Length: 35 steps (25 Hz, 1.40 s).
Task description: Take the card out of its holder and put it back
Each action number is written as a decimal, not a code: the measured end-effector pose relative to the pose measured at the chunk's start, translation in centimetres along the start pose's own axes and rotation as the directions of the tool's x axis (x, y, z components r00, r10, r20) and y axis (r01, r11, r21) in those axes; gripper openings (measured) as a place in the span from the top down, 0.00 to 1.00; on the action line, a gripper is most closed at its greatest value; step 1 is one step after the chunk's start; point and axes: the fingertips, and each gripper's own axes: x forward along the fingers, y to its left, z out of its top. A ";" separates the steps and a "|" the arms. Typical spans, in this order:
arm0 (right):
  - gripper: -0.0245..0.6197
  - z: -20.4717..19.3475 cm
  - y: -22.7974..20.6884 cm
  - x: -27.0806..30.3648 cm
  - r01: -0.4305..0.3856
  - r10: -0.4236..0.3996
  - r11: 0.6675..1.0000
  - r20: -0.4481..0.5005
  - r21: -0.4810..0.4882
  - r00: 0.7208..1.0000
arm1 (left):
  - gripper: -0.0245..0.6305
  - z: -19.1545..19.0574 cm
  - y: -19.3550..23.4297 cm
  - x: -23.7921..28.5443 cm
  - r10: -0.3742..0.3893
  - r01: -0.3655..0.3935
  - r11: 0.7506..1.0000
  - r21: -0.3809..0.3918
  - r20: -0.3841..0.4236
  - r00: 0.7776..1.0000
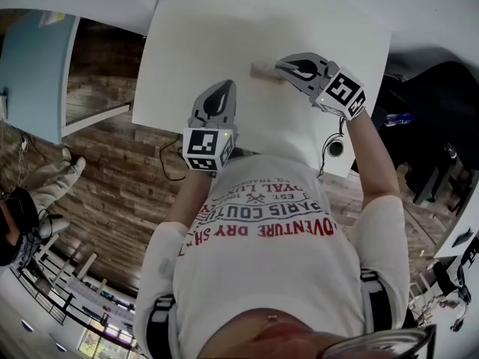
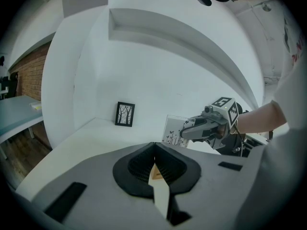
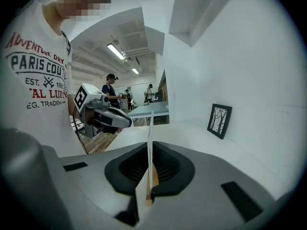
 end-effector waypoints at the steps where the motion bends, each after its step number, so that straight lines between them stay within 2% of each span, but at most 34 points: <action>1: 0.91 0.0 0.0 0.1 -0.001 0.001 1.000 -0.002 -0.001 1.000 | 0.93 0.0 0.0 0.0 -0.002 0.002 1.000 0.000 -0.001 1.000; 8: 0.91 0.1 0.4 0.3 -0.033 0.033 0.999 -0.024 -0.013 0.999 | 0.93 -0.2 -0.3 0.1 -0.012 0.012 1.000 0.001 -0.007 1.000; 18: 0.91 -0.1 0.4 -0.1 -0.036 0.035 0.999 -0.037 -0.018 0.999 | 0.93 0.0 0.0 0.3 -0.011 0.011 1.000 0.002 -0.009 1.000; 26: 0.91 -0.9 1.0 0.1 -0.049 0.045 0.998 -0.083 -0.047 0.996 | 0.93 -0.1 -0.2 0.7 -0.027 0.027 1.000 0.011 -0.017 0.999; 35: 0.91 -2.7 0.9 0.6 -0.025 0.025 1.000 -0.074 0.007 0.997 | 0.93 0.0 -0.2 0.9 -0.036 0.036 0.999 0.018 -0.030 0.999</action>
